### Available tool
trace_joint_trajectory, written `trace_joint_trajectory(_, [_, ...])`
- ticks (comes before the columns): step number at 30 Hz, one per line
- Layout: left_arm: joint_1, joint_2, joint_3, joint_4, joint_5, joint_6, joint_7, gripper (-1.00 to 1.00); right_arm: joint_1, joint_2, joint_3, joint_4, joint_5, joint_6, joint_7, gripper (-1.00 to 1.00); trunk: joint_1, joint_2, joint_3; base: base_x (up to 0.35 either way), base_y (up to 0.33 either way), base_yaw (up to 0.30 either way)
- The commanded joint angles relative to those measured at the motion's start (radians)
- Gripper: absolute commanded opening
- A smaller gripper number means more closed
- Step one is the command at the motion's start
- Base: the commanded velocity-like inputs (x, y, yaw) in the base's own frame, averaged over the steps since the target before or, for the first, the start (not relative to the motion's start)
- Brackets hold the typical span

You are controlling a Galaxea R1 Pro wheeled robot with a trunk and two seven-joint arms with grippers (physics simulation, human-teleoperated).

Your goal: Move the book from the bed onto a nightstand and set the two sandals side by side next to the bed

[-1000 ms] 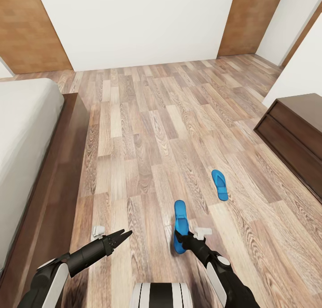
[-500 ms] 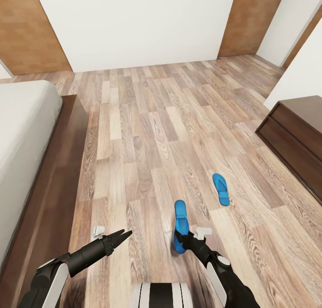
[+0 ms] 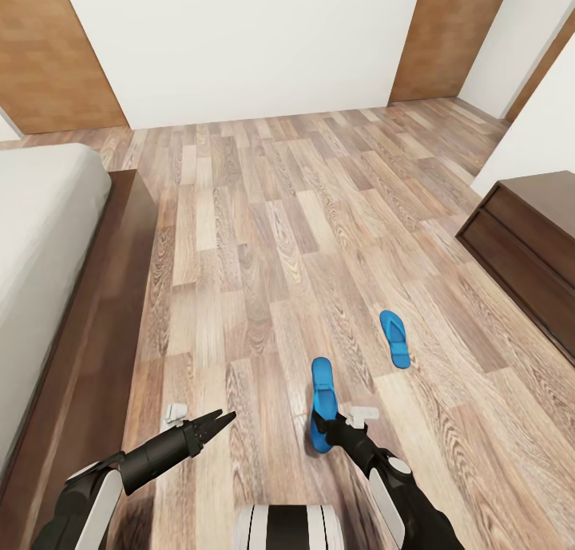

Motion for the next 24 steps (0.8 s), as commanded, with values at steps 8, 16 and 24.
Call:
trace_joint_trajectory(8, [0.0, 0.0, 0.0, 0.0, 0.005, 0.008, -0.001, 1.0, 0.0, 0.0, -0.001, 0.0, -0.011, 0.003, 0.005, -1.0, 0.0, 0.0, 0.0, 0.0, 0.0, 0.013])
trace_joint_trajectory(16, [0.0, 0.0, 0.0, 0.0, 0.005, 0.008, -0.001, 1.0, 0.0, 0.0, -0.001, 0.0, -0.011, 0.004, 0.004, -1.0, 0.0, 0.0, -0.002, 0.0, 0.0, 0.199])
trace_joint_trajectory(24, [0.0, 0.0, 0.0, 0.0, 0.005, 0.008, -0.001, 1.0, -0.001, 0.0, -0.002, 0.0, -0.011, 0.004, 0.005, -1.0, 0.0, 0.0, -0.003, 0.0, 0.0, 0.089])
